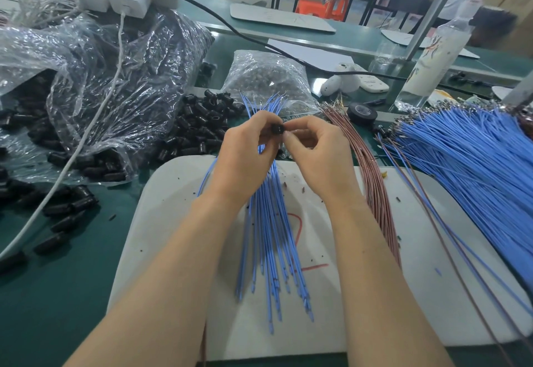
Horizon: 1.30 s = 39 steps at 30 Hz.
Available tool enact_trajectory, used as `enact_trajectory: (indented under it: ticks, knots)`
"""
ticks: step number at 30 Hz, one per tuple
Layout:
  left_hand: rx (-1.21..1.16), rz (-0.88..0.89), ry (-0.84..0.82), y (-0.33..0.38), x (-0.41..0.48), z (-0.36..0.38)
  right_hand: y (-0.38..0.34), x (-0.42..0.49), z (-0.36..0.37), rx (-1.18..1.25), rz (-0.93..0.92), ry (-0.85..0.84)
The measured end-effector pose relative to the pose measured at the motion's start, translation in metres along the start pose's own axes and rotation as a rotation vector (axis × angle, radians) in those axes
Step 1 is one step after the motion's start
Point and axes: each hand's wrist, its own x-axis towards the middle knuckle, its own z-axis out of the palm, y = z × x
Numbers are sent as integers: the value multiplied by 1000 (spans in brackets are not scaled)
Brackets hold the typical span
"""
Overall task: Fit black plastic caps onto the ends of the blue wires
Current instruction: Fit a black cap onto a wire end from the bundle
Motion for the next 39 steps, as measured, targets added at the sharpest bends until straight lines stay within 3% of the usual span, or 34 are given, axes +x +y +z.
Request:
enact_trajectory:
  ticks: [11, 20, 34, 39]
  knots:
    - [73, -35, 29, -1, 0, -1, -8, -2, -10, 83, -55, 29]
    - [130, -21, 8, -1, 1, 0, -9, -4, -7, -76, -143, 48]
    - [175, 12, -28, 1, 2, 0, -7, -3, -1, -128, -209, 164]
    - [228, 28, -53, 0, 2, -1, -4, -1, -2, -150, -199, 133]
